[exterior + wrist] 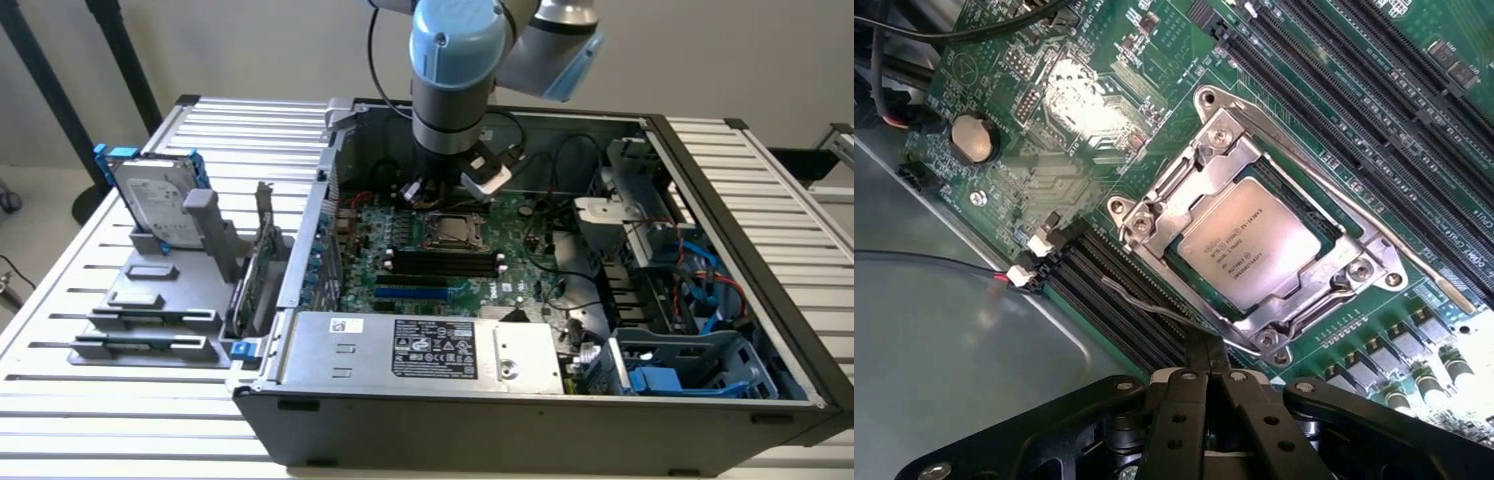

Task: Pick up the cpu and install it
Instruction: 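Install the first cpu locking lever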

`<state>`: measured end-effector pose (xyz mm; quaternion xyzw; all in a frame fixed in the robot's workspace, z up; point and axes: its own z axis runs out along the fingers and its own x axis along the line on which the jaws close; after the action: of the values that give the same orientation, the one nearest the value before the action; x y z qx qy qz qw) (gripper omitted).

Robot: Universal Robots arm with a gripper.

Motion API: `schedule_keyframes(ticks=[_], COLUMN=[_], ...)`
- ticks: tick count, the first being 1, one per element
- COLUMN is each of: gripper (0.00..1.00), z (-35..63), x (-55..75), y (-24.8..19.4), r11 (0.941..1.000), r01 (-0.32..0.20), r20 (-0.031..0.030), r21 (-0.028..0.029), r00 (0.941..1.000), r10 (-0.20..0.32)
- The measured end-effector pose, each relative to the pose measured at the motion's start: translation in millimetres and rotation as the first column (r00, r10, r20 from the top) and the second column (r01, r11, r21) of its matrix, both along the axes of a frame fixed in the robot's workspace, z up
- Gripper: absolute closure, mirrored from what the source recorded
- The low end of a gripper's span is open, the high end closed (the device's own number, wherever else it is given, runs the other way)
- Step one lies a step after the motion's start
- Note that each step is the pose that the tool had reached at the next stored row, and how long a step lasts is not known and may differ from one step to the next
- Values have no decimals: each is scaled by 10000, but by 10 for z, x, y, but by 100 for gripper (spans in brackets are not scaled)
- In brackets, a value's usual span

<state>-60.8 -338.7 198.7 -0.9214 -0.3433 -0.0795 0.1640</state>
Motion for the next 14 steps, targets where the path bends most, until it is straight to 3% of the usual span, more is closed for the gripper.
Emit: schedule_keyframes(ticks=[14], gripper=[89], z=[-18], x=[0], y=[1], r11=[10000], r01=[-3], r20=[-2], r21=[-3], r00=[10000], r10=[3])
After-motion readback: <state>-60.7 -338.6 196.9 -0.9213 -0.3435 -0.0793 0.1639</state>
